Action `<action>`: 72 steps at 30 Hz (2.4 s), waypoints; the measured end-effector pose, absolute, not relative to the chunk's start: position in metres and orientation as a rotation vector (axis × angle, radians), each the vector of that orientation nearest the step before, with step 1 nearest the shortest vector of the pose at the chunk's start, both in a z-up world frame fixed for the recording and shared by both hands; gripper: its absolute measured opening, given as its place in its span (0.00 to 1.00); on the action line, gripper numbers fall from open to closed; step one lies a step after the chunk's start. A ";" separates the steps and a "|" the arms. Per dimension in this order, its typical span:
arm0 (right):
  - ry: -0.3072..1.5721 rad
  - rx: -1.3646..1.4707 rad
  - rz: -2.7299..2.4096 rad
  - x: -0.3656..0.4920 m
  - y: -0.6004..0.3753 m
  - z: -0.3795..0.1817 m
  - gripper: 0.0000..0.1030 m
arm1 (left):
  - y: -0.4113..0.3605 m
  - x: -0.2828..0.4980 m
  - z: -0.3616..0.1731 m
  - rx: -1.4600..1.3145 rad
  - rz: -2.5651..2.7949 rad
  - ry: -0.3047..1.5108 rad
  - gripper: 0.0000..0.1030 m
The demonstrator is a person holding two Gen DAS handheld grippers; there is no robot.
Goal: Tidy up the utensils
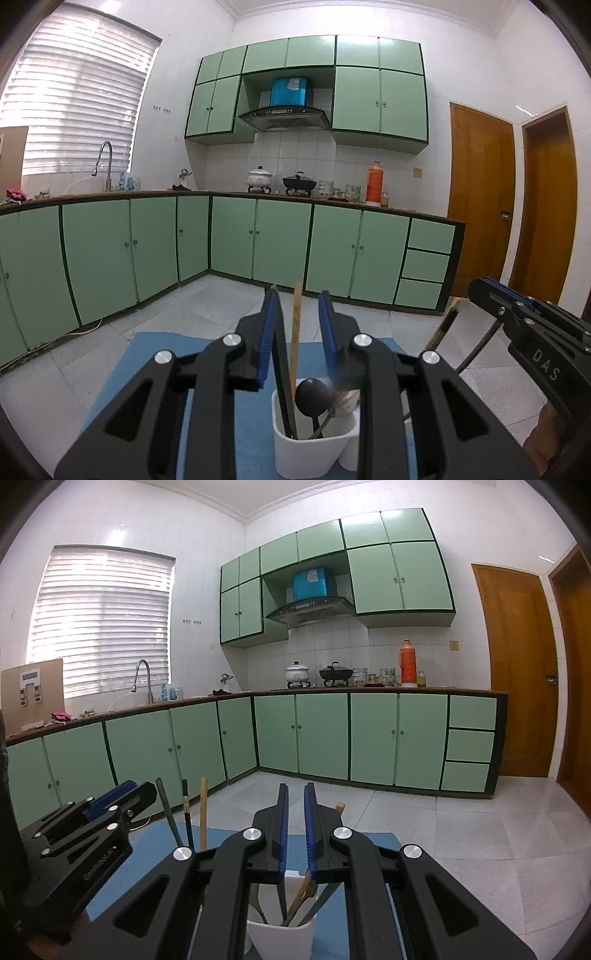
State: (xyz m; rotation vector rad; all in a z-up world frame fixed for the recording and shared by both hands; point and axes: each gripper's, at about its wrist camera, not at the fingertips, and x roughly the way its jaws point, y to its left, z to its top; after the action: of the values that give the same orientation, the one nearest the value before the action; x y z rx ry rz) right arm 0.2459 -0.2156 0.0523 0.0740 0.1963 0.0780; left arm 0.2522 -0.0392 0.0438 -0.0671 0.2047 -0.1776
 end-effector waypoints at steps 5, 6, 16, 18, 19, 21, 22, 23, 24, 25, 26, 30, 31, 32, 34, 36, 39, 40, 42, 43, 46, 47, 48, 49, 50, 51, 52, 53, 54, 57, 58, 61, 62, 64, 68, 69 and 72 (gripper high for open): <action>0.185 0.082 0.073 0.238 -0.220 0.056 0.09 | -0.042 0.242 0.050 -0.061 -0.185 0.184 0.24; 0.184 0.083 0.072 0.237 -0.220 0.057 0.09 | -0.043 0.239 0.051 -0.060 -0.185 0.179 0.24; 0.161 0.096 0.057 0.217 -0.230 0.063 0.13 | -0.040 0.221 0.059 -0.056 -0.189 0.153 0.32; 0.157 0.095 0.053 0.211 -0.232 0.063 0.14 | -0.037 0.216 0.059 -0.053 -0.190 0.149 0.34; 0.157 0.095 0.052 0.210 -0.231 0.064 0.15 | -0.037 0.213 0.059 -0.050 -0.189 0.148 0.37; 0.155 0.094 0.047 0.203 -0.232 0.063 0.17 | -0.035 0.207 0.060 -0.045 -0.187 0.146 0.45; 0.154 0.095 0.047 0.200 -0.234 0.064 0.21 | -0.034 0.205 0.061 -0.044 -0.187 0.147 0.51; 0.153 0.095 0.046 0.196 -0.235 0.063 0.26 | -0.033 0.200 0.060 -0.045 -0.187 0.146 0.54; 0.152 0.095 0.045 0.191 -0.236 0.062 0.28 | -0.031 0.196 0.060 -0.045 -0.186 0.145 0.58; 0.150 0.094 0.045 0.188 -0.237 0.061 0.30 | -0.030 0.193 0.060 -0.044 -0.185 0.144 0.62; 0.148 0.092 0.043 0.183 -0.238 0.060 0.33 | -0.029 0.188 0.059 -0.041 -0.184 0.144 0.65; 0.149 0.092 0.043 0.163 -0.240 0.054 0.43 | -0.023 0.169 0.055 -0.050 -0.182 0.143 0.77; 0.152 0.094 0.043 0.160 -0.241 0.053 0.46 | -0.022 0.165 0.054 -0.052 -0.181 0.145 0.79; 0.154 0.097 0.046 0.155 -0.242 0.051 0.49 | -0.021 0.160 0.053 -0.052 -0.179 0.146 0.80; 0.161 0.101 0.050 0.146 -0.243 0.047 0.55 | -0.019 0.151 0.051 -0.050 -0.176 0.147 0.84; 0.162 0.098 0.047 0.138 -0.244 0.044 0.60 | -0.018 0.141 0.048 -0.045 -0.174 0.147 0.87; 0.168 0.096 0.045 0.123 -0.244 0.039 0.68 | -0.015 0.129 0.045 -0.047 -0.169 0.162 0.88; 0.170 0.096 0.047 0.119 -0.245 0.037 0.71 | -0.013 0.124 0.043 -0.051 -0.170 0.173 0.90; 0.173 0.092 0.048 0.112 -0.244 0.036 0.77 | -0.010 0.117 0.042 -0.055 -0.169 0.187 0.92; 0.175 0.088 0.047 0.107 -0.244 0.035 0.80 | -0.008 0.113 0.041 -0.057 -0.167 0.193 0.93; 0.180 0.083 0.050 0.094 -0.243 0.032 0.87 | -0.005 0.102 0.038 -0.056 -0.159 0.208 0.95; 0.182 0.083 0.051 0.089 -0.242 0.032 0.89 | -0.004 0.098 0.037 -0.056 -0.158 0.213 0.95; 0.183 0.081 0.054 0.085 -0.241 0.031 0.89 | -0.003 0.093 0.036 -0.053 -0.159 0.221 0.95; 0.186 0.076 0.057 0.081 -0.240 0.031 0.91 | -0.004 0.090 0.034 -0.050 -0.160 0.225 0.95; 0.189 0.071 0.059 0.078 -0.239 0.030 0.92 | -0.004 0.086 0.033 -0.045 -0.159 0.233 0.95; 0.193 0.066 0.061 0.076 -0.238 0.030 0.93 | -0.004 0.082 0.032 -0.041 -0.157 0.241 0.95; 0.198 0.057 0.065 0.072 -0.236 0.029 0.94 | -0.004 0.079 0.030 -0.038 -0.157 0.249 0.95; 0.201 0.052 0.066 0.069 -0.234 0.028 0.94 | -0.004 0.077 0.029 -0.037 -0.159 0.254 0.95; 0.204 0.048 0.066 0.066 -0.232 0.027 0.94 | -0.003 0.073 0.026 -0.035 -0.159 0.262 0.95; 0.218 0.040 0.073 0.058 -0.229 0.024 0.94 | -0.005 0.066 0.022 -0.024 -0.160 0.282 0.95; 0.223 0.038 0.073 0.058 -0.230 0.025 0.94 | -0.004 0.063 0.020 -0.023 -0.160 0.291 0.95; 0.239 0.034 0.074 0.052 -0.226 0.020 0.94 | -0.003 0.055 0.015 -0.021 -0.159 0.308 0.95; 0.245 0.036 0.074 0.050 -0.226 0.019 0.94 | -0.003 0.052 0.014 -0.019 -0.161 0.314 0.95; 0.258 0.044 0.073 0.047 -0.225 0.017 0.94 | -0.004 0.048 0.014 -0.014 -0.157 0.324 0.95; 0.263 0.054 0.075 0.039 -0.225 0.017 0.94 | -0.002 0.041 0.016 -0.015 -0.152 0.334 0.95; 0.262 0.054 0.079 0.037 -0.224 0.019 0.94 | -0.001 0.039 0.017 -0.018 -0.152 0.336 0.95; 0.270 0.057 0.073 0.034 -0.223 0.020 0.94 | -0.003 0.037 0.019 -0.015 -0.153 0.342 0.95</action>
State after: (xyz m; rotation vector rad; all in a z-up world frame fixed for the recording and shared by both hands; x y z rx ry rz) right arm 0.0343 -0.2230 0.0197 0.0567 0.2698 0.0732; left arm 0.0367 -0.0025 0.0193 -0.0151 0.3418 -0.1526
